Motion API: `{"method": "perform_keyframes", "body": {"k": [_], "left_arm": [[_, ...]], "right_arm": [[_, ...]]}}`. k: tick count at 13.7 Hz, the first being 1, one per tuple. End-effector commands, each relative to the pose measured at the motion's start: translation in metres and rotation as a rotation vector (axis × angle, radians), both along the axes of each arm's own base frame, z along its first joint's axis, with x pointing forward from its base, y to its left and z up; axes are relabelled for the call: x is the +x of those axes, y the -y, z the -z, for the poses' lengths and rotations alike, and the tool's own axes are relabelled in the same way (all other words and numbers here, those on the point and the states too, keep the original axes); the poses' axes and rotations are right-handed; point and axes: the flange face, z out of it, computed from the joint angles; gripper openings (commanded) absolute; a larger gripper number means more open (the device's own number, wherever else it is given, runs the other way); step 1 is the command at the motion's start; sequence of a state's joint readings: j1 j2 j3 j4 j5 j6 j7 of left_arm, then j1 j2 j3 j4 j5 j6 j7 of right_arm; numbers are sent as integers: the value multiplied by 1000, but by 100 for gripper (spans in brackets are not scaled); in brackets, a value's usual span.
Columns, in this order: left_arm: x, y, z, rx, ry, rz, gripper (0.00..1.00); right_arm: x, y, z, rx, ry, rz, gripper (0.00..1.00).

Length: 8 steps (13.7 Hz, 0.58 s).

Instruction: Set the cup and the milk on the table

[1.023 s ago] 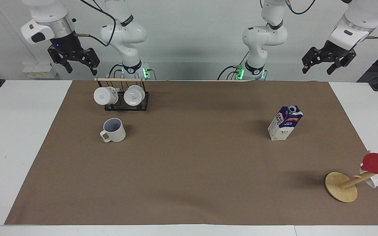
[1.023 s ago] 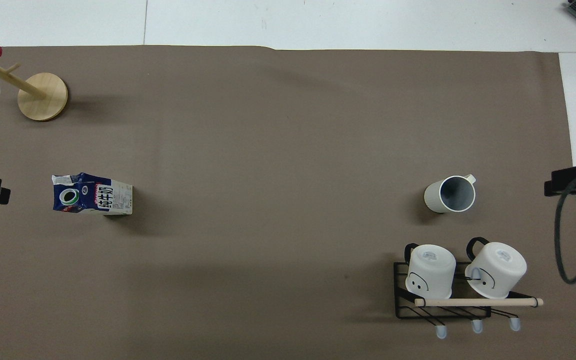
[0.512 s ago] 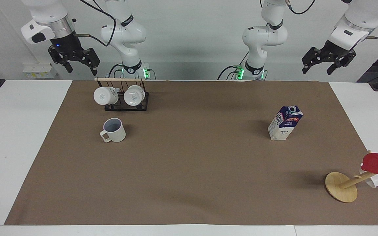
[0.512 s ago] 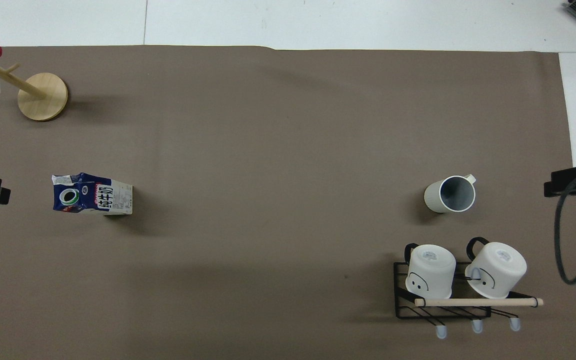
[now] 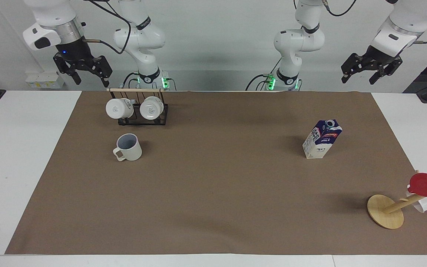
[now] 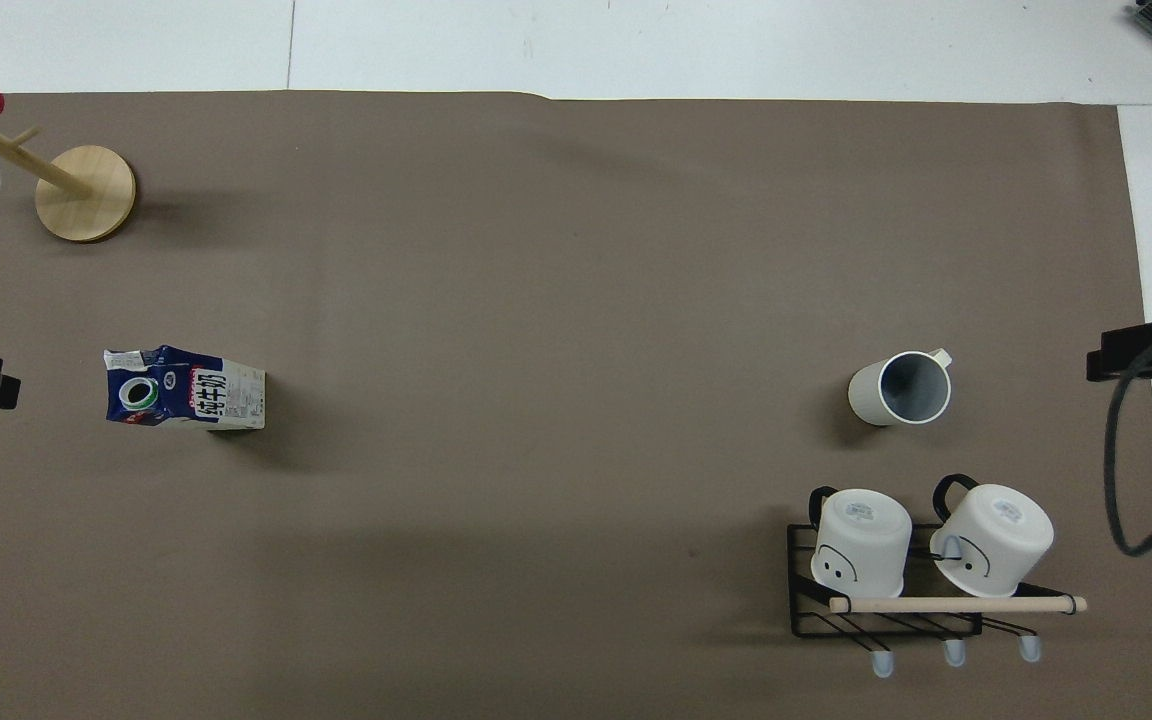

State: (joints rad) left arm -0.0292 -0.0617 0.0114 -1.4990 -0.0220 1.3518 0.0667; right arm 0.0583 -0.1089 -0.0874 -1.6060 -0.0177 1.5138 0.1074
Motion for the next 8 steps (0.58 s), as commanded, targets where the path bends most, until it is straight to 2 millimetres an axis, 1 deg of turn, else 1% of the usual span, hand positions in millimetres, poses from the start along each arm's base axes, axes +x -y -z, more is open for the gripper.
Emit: {"method": "perform_keyframes", "body": {"k": [1, 3, 5, 8], "left_arm": [[-7, -3, 1, 18, -2, -10, 100], [-6, -5, 0, 18, 4, -15, 100], [-5, -3, 0, 18, 6, -10, 100], [-4, -3, 0, 18, 12, -9, 100]], "right_arm": [[0, 4, 3, 8, 13, -10, 100], [0, 3, 7, 8, 5, -9, 100], [2, 4, 6, 8, 23, -9, 100], [5, 3, 8, 7, 23, -9, 100]]}}
